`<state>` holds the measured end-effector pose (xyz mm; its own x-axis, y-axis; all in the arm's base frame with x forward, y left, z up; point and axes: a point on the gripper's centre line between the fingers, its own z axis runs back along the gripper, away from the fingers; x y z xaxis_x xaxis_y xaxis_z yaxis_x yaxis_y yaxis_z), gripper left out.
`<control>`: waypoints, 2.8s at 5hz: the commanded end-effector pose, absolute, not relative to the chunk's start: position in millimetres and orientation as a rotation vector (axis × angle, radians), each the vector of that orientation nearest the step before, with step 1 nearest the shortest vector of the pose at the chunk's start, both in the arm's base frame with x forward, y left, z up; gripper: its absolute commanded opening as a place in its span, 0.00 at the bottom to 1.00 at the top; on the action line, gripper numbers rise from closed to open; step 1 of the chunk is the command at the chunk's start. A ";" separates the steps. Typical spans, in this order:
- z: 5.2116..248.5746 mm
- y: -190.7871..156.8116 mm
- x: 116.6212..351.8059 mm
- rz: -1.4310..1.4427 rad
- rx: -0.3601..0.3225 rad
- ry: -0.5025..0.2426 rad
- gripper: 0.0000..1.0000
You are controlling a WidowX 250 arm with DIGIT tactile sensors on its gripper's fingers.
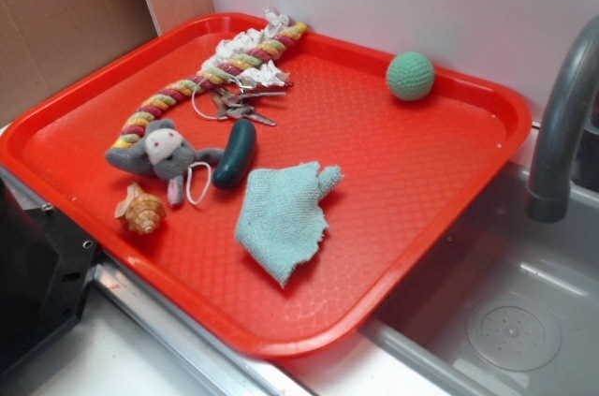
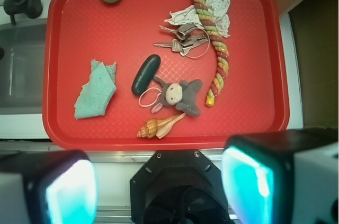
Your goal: Grab the blue cloth.
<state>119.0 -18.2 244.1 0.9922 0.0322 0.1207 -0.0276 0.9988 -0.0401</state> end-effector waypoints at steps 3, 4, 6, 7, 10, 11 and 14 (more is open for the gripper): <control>153.2 -57.2 140.1 0.130 -0.119 -0.179 1.00; 110.0 -89.2 163.8 0.127 -0.178 -0.123 1.00; 53.7 -102.7 196.8 0.094 -0.189 0.055 1.00; 39.7 -101.4 201.5 0.087 -0.136 0.107 1.00; 44.3 -87.6 195.9 0.051 -0.136 0.109 0.00; 82.6 -74.6 188.4 -0.025 -0.110 0.091 0.00; 229.9 50.5 136.1 0.171 0.089 -0.243 0.00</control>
<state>146.7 57.9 224.9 0.9644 0.1657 0.2062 -0.1829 0.9808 0.0673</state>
